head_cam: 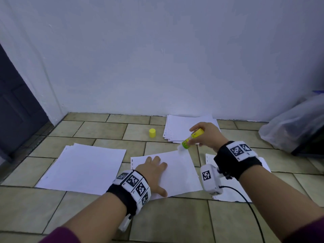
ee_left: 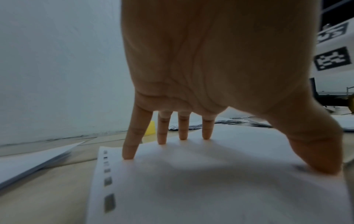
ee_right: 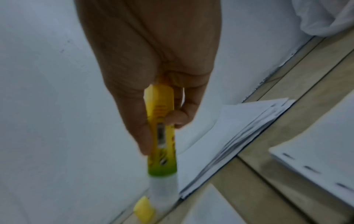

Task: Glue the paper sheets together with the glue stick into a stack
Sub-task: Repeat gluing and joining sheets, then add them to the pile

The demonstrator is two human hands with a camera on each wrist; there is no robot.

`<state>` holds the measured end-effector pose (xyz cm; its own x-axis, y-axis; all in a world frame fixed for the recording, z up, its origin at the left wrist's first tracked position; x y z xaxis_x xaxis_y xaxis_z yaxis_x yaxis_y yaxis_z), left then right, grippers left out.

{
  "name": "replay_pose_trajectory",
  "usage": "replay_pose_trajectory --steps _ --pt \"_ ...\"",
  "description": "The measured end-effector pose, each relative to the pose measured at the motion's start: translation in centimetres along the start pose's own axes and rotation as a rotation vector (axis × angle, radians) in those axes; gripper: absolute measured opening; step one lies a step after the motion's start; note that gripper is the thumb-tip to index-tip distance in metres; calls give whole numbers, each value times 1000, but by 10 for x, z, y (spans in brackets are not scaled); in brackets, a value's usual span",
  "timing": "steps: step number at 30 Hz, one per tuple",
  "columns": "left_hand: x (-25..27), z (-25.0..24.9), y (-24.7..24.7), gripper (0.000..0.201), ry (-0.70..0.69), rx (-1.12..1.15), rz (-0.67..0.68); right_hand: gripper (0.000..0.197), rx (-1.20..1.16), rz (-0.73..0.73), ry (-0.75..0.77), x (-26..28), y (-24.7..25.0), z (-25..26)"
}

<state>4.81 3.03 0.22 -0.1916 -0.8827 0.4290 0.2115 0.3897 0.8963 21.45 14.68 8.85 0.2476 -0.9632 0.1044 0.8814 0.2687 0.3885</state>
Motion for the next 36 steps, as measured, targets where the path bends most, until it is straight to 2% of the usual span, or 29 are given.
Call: replay_pose_trajectory --steps 3,9,13,20,26,30,32,34,36 --pt "-3 -2 -1 101 4 -23 38 31 138 -91 102 5 3 -6" --pt "-6 -3 -2 103 8 -53 67 25 264 52 119 8 -25 -12" --pt "-5 -3 -3 104 14 -59 75 23 452 135 142 8 -39 -8" --pt "-7 -3 -2 104 13 -71 75 25 609 285 155 30 -39 -7" --pt "-6 0 2 104 -6 -81 87 28 637 396 154 61 -32 -18" --pt "-6 2 6 90 -8 -136 125 31 665 478 82 70 -26 -23" --pt "-5 3 6 79 -19 -174 149 36 582 470 35 69 -16 -23" --pt "-3 5 7 76 -23 -222 161 39 288 371 -42 64 2 -21" --pt "0 7 9 77 -21 -248 165 33 39 237 -59 57 20 -18"
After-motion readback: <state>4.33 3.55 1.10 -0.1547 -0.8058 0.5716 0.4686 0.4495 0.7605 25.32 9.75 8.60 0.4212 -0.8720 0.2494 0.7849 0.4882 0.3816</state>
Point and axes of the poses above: each hand's wrist, its own x-axis away from the middle knuckle, its own y-axis out of the back of the hand, z = x × y, the point moved 6 cm from there along -x, towards the middle knuckle, and after that the axes turned 13 degrees about -x, right-handed, at the moved point
